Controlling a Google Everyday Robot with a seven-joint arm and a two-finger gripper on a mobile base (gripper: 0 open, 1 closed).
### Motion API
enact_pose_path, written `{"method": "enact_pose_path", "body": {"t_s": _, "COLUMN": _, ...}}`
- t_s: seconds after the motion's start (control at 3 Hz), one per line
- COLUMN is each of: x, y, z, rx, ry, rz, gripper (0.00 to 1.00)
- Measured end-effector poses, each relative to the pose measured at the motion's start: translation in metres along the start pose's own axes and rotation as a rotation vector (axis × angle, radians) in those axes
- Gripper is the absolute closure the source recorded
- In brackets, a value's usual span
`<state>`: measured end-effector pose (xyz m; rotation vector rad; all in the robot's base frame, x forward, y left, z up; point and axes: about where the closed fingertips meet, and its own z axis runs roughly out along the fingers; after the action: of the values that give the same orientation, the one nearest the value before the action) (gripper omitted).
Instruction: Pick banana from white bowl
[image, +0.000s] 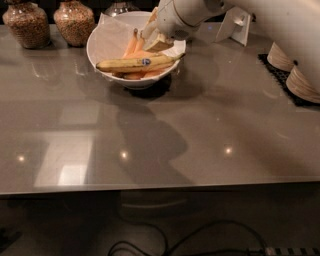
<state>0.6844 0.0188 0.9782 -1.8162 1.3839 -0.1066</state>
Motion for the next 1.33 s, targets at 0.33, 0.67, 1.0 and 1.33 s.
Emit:
{"method": "enact_pose_path", "body": {"t_s": 0.33, "x": 0.003, "y": 0.005, "z": 0.02, "rx": -0.022, "ry": -0.015, "rz": 0.014, "gripper": 0.6}}
{"method": "enact_pose_path", "body": {"t_s": 0.67, "x": 0.01, "y": 0.008, "z": 0.038, "rx": -0.041, "ry": -0.021, "rz": 0.028, "gripper": 0.51}}
{"method": "enact_pose_path", "body": {"t_s": 1.0, "x": 0.016, "y": 0.009, "z": 0.055, "rx": -0.055, "ry": -0.023, "rz": 0.037, "gripper": 0.45}}
{"method": "enact_pose_path", "body": {"t_s": 1.33, "x": 0.021, "y": 0.01, "z": 0.07, "rx": -0.072, "ry": -0.019, "rz": 0.04, "gripper": 0.45}}
